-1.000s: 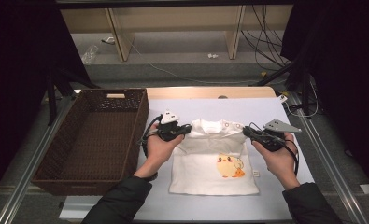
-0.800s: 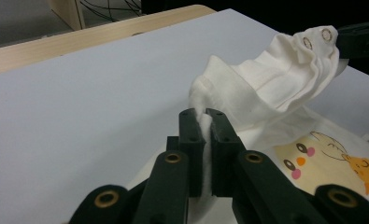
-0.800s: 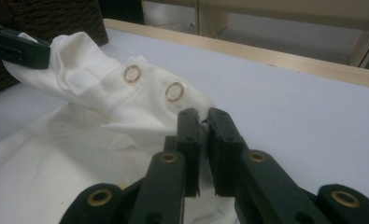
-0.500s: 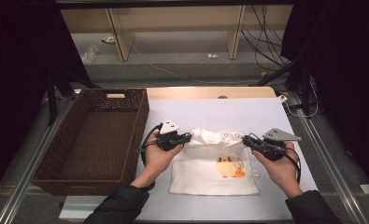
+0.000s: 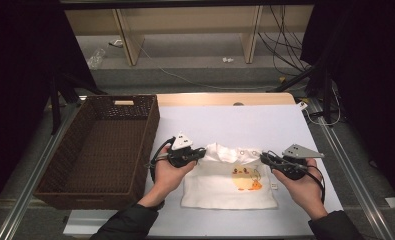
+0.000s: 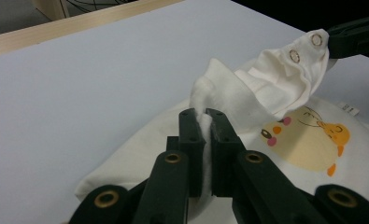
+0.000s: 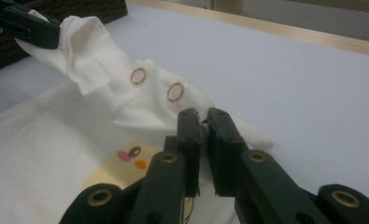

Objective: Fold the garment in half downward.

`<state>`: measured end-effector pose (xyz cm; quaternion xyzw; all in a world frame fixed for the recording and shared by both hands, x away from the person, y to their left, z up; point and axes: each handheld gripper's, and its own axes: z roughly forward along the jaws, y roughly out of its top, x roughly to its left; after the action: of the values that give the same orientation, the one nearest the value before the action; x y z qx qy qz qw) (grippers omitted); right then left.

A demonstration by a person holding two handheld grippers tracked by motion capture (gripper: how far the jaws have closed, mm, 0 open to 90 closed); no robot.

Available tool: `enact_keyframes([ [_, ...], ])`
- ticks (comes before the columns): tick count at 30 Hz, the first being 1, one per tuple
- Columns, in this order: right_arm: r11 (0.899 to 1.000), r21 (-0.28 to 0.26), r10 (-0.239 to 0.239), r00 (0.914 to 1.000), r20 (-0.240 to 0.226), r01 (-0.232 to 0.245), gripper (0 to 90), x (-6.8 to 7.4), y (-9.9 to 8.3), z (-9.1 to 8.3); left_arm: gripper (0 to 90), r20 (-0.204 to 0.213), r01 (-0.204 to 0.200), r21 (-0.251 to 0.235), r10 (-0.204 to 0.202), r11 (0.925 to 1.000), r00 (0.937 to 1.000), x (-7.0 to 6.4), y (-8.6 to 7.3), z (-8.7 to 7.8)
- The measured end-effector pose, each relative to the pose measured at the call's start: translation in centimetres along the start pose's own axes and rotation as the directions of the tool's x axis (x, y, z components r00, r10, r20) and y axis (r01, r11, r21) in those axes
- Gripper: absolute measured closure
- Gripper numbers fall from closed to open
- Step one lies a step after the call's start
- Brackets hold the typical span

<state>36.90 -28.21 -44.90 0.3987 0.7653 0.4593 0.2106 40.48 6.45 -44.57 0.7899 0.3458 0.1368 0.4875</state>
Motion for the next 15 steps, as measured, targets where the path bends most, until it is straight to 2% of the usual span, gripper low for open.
enact_keyframes([
  [6, 1.000, 0.010, -0.004, 1.0000, -0.008, 0.004, 84.2, 0.3, -0.4, -0.5, 85.3, 0.007, -0.018, 0.015, 0.018, 0.9997, 0.9998, -0.7, -0.4, -0.3],
  [12, 1.000, 0.024, -0.008, 0.9998, -0.021, 0.008, 84.1, 0.6, -0.8, -0.8, 85.3, 0.009, -0.059, 0.025, 0.059, 0.9979, 0.9982, -1.2, -0.4, -0.6],
  [15, 1.000, 0.029, -0.011, 0.9996, -0.025, 0.012, 84.1, 0.7, -0.9, -1.0, 85.3, 0.013, -0.064, 0.030, 0.064, 0.9975, 0.9979, -1.4, -0.6, -0.8],
])
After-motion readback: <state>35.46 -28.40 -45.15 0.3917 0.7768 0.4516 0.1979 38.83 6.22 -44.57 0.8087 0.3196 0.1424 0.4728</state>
